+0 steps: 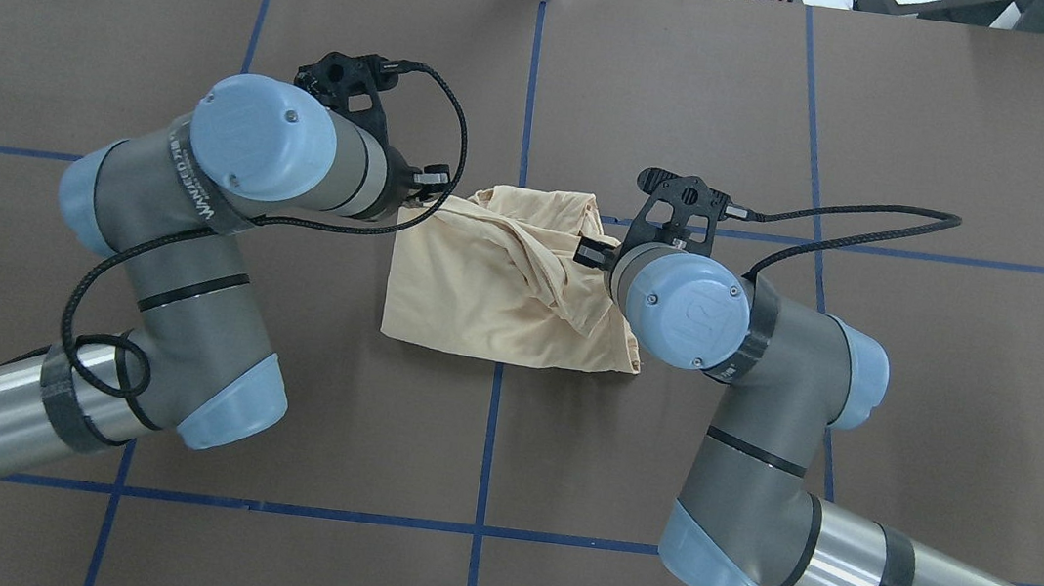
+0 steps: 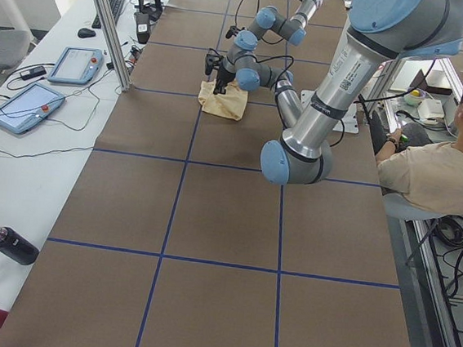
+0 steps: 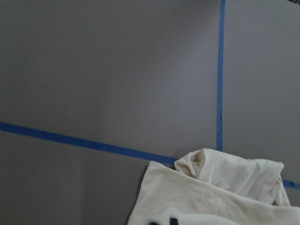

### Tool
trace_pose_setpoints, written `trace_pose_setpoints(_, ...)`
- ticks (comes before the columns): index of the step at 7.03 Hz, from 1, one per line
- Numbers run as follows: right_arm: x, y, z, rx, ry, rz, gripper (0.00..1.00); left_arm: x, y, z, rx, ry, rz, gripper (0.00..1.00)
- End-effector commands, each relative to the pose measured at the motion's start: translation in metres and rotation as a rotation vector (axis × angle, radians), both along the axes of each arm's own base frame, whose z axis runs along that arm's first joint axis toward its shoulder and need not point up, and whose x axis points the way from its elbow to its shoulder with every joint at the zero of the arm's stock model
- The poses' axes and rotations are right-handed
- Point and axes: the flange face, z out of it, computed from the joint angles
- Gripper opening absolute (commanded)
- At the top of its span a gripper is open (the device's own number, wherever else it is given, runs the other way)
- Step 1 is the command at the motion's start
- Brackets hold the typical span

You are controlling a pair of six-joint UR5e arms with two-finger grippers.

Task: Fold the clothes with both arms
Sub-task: 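Release the folded edge and raise both grippers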

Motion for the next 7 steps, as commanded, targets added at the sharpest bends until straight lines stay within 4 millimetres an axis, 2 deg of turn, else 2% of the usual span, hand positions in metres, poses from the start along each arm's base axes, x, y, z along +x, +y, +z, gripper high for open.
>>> trace_pose_setpoints(1, -0.008, -0.036, 0.02, -0.015, 0.069, 0.02, 0.0, 0.027, -0.036, 0.02, 0.022, -0.035, -0.027, 0.0)
trace_pose_setpoints(2, -0.002, -0.044, 0.024, -0.027, 0.074, 0.006, 0.99, 0.038, -0.05, 0.029, 0.029, -0.037, -0.029, 0.45)
trace_pose_setpoints(3, 0.007, -0.056, 0.016, -0.012, 0.075, -0.014, 1.0, 0.036, -0.054, 0.031, 0.092, -0.07, 0.011, 0.99)
trace_pose_setpoints(4, 0.019, -0.069, -0.015, -0.023, 0.016, -0.078, 1.0, 0.021, -0.064, 0.03, 0.101, -0.07, 0.005, 1.0)
trace_pose_setpoints(5, 0.021, -0.067, -0.045, -0.033, -0.047, -0.129, 1.0, 0.001, -0.068, 0.033, 0.143, -0.078, 0.051, 1.0)
trace_pose_setpoints(6, 0.014, -0.06, -0.057, -0.02, -0.058, -0.137, 1.0, -0.03, -0.061, 0.049, 0.199, -0.099, 0.096, 1.0)
trace_pose_setpoints(7, -0.018, -0.027, -0.054, 0.018, -0.023, -0.15, 1.0, -0.04, -0.057, 0.052, 0.209, -0.1, 0.097, 1.0)
